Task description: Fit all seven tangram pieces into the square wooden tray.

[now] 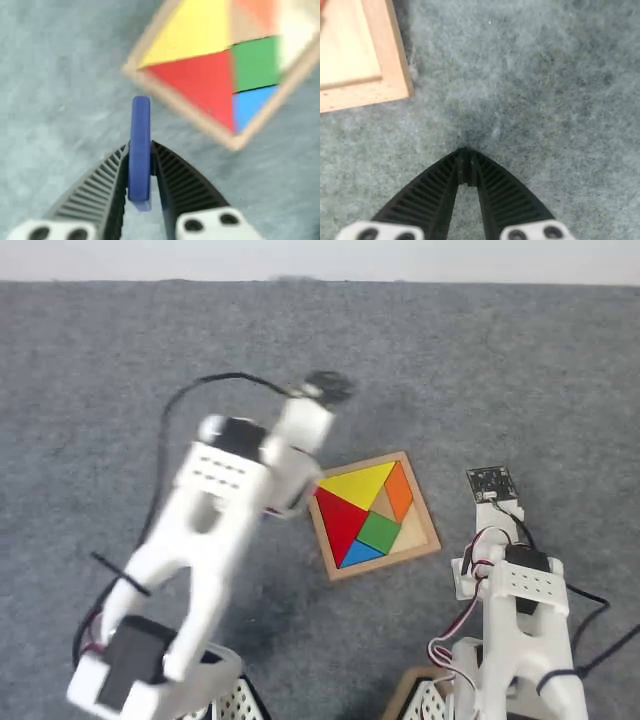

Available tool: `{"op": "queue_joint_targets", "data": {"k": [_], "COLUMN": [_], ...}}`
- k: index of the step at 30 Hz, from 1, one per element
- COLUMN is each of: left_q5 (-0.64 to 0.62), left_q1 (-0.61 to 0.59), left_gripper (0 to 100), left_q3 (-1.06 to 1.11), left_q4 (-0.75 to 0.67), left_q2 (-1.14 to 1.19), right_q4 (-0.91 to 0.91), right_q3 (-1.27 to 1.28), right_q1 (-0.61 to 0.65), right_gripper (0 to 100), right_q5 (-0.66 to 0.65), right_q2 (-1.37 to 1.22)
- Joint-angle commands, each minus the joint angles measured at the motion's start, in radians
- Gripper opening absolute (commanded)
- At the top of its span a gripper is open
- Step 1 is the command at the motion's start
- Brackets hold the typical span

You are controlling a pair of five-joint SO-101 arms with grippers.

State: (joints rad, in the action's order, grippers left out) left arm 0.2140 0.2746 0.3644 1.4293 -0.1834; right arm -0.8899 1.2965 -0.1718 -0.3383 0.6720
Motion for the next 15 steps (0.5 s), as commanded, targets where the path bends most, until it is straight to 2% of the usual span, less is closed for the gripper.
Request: {"op": "queue_joint_targets", "data": {"k": [1, 5, 9, 15], "left_q5": [-0.097, -0.216, -0.371, -0.526], "left_q1": [0.218, 0.279, 0.285, 0.319], "left_gripper": [1, 1, 1, 1], "left_q3": [-0.084, -0.119, -0.130, -0.131], "left_q4": [-0.044, -0.169, -0.299, -0.385], "left_q2": [0.009, 0.130, 0.233, 0.322], "right_q4": [0.018, 0.018, 0.018, 0.018], "right_q3": [-0.029, -0.029, -0.029, -0.029], "right_q1": [-0.010, -0.010, -0.010, -0.010], "right_gripper": [0.6, 0.6, 0.6, 0.6], "right_q5": [-0.006, -0.006, -0.006, -0.006], "right_q2": [-0.007, -0.007, -0.007, -0.007]}}
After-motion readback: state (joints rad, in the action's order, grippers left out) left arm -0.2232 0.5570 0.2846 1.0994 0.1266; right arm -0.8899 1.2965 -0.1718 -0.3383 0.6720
